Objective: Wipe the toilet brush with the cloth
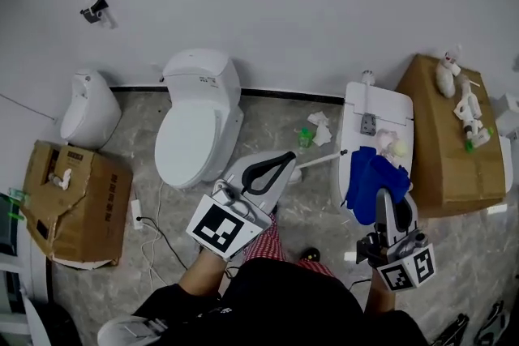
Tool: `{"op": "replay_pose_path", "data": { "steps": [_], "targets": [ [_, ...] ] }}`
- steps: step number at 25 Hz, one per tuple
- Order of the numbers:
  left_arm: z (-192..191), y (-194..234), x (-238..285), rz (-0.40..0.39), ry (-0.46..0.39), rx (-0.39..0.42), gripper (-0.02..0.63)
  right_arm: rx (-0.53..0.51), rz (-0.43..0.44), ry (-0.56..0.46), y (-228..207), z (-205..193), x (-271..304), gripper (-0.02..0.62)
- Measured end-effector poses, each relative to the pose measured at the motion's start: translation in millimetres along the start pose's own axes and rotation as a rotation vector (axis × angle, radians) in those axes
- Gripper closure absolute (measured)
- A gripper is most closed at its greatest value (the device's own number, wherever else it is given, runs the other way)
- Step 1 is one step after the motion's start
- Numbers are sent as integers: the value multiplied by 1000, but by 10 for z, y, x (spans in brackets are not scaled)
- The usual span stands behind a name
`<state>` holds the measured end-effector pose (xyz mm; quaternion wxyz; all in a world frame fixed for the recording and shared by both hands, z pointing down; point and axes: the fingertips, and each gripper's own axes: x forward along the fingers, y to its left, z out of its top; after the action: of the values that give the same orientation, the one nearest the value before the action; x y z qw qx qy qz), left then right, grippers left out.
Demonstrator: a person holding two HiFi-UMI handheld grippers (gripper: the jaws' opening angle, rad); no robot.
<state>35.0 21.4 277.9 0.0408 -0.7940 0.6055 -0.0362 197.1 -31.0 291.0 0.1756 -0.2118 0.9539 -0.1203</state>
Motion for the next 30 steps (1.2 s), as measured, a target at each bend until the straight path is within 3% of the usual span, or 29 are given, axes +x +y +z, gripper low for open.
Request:
{"op": "replay_pose_path", "data": {
  "steps": [8,11,13,18,23,30],
  "targets": [
    [-74,331,508,-202,11,-38,600,-27,-196,-45,-233,14,140,532],
    [-94,413,635,-278,-20,-111,601,-23,-244,-45,-291,-50,171,532],
    [-112,481,722,-298,-27,-153,600,-20,-267,-44,-336,-84,187,532],
    [-306,562,881,-315,36,-99,600,1,-315,-44,-444,-175,207,532],
    [-615,545,1018,-378,78,-160,600,13,-343,-49,-507,-284,221,532],
    [-787,502,1190,-426,94,-141,600,26,-389,-47,-608,-388,175,532]
  ]
}}
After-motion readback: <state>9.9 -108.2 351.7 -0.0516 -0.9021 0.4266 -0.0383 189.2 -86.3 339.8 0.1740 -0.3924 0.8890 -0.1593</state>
